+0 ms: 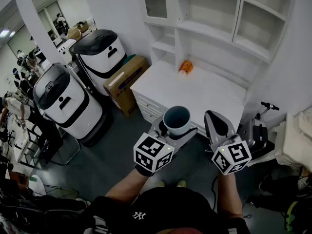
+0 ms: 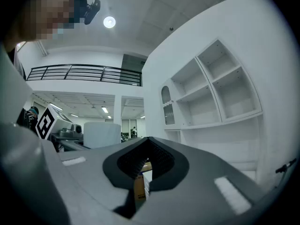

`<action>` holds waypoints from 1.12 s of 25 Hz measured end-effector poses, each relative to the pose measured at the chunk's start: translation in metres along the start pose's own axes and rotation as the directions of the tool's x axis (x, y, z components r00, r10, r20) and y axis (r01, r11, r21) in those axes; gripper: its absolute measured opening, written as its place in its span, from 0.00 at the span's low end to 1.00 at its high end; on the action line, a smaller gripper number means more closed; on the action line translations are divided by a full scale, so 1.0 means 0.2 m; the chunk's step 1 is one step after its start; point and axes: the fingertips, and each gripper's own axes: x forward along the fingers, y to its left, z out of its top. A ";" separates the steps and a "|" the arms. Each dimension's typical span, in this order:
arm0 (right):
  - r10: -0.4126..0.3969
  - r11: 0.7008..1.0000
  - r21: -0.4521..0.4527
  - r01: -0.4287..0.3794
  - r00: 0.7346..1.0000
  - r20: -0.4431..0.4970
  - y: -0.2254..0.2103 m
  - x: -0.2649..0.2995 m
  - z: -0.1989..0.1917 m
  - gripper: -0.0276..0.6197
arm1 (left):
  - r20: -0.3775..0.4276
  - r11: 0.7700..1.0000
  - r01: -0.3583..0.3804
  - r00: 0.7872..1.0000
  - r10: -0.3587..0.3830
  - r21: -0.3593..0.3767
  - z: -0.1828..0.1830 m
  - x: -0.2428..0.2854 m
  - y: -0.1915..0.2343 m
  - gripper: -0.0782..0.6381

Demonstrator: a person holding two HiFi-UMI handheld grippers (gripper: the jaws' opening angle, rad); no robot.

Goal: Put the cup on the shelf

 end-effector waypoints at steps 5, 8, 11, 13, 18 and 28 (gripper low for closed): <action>-0.010 1.000 0.003 0.010 1.000 -0.001 -0.03 -0.03 0.00 0.06 | 0.001 1.000 0.010 1.000 -0.010 -0.003 0.00 0.02 -0.04 0.64; 0.000 1.000 0.003 0.000 1.000 0.002 -0.01 -0.01 0.01 0.06 | 0.002 1.000 0.005 1.000 -0.005 -0.002 0.00 0.01 -0.03 0.64; 0.004 1.000 0.003 -0.004 1.000 -0.001 -0.01 -0.01 0.00 0.06 | 0.002 1.000 -0.001 1.000 0.001 -0.004 0.00 0.00 -0.02 0.64; 0.010 1.000 0.011 -0.010 1.000 -0.005 -0.01 -0.01 0.00 0.06 | 0.000 1.000 -0.002 1.000 0.002 -0.006 -0.01 0.00 -0.02 0.64; 0.014 0.998 0.055 -0.015 1.000 0.013 -0.04 -0.05 0.00 0.06 | 0.005 1.000 -0.011 1.000 0.011 -0.008 -0.02 0.02 -0.02 0.64; 0.018 0.998 0.065 -0.021 0.999 0.043 -0.16 -0.07 0.03 0.06 | 0.013 0.999 -0.042 0.999 0.042 -0.025 0.01 0.08 0.05 0.64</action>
